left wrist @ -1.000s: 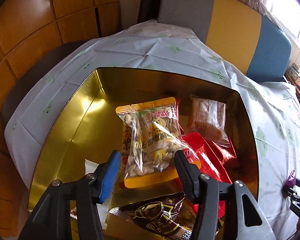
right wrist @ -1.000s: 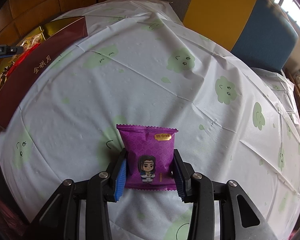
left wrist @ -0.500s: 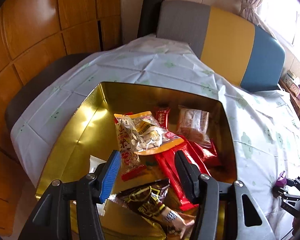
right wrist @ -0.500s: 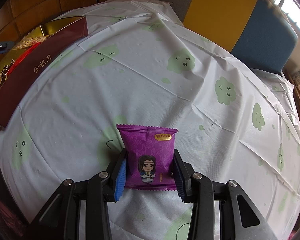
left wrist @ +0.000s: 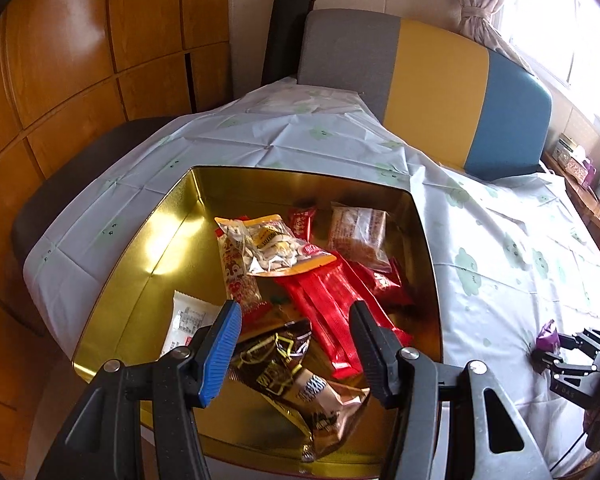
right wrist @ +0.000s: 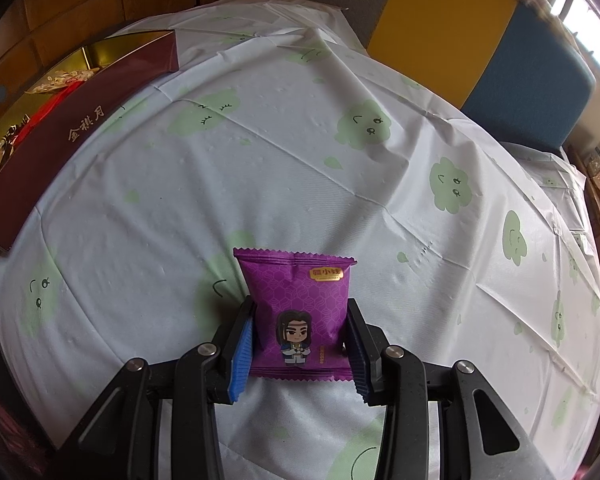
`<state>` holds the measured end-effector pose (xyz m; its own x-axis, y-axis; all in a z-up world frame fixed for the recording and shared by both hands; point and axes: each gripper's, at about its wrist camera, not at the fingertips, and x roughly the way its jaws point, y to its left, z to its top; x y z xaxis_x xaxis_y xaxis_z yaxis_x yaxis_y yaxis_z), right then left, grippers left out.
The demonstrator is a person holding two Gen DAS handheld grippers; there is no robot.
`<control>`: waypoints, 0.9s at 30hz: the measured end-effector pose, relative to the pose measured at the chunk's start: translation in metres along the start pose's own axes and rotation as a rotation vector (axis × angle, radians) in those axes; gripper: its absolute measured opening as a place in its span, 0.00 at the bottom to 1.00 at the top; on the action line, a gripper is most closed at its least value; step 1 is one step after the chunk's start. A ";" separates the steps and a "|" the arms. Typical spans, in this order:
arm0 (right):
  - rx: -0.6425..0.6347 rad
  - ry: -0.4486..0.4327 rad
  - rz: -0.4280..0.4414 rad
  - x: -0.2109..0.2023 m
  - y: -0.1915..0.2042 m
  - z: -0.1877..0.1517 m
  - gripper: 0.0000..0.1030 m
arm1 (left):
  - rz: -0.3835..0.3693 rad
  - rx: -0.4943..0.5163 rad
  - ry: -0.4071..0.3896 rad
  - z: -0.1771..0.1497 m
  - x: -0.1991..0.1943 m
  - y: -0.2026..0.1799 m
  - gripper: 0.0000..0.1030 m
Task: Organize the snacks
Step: 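Carry the purple candy pack into the gold tin and open the right tool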
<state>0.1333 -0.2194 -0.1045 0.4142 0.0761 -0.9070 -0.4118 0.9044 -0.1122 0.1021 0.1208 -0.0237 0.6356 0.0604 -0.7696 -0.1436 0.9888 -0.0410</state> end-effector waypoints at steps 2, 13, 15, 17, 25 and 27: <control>-0.001 -0.001 -0.002 0.000 0.000 0.000 0.41 | -0.005 0.000 0.002 -0.002 -0.001 0.000 0.55; -0.007 -0.006 -0.003 0.000 -0.001 0.000 0.39 | -0.022 -0.007 -0.004 -0.011 -0.010 0.003 0.55; 0.004 -0.005 0.006 0.000 -0.003 -0.001 0.39 | -0.021 -0.004 -0.009 -0.012 -0.011 0.005 0.55; 0.018 -0.004 0.015 0.001 -0.006 -0.001 0.39 | -0.021 -0.007 -0.014 -0.013 -0.013 0.008 0.55; 0.067 0.025 0.037 0.004 -0.017 0.004 0.39 | -0.016 -0.024 -0.016 -0.017 -0.016 0.026 0.55; 0.061 0.038 0.023 0.004 -0.016 0.009 0.39 | -0.013 -0.036 -0.018 -0.018 -0.016 0.031 0.55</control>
<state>0.1487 -0.2295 -0.1032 0.3732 0.0819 -0.9241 -0.3702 0.9265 -0.0674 0.0733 0.1477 -0.0241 0.6513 0.0499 -0.7572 -0.1617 0.9840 -0.0743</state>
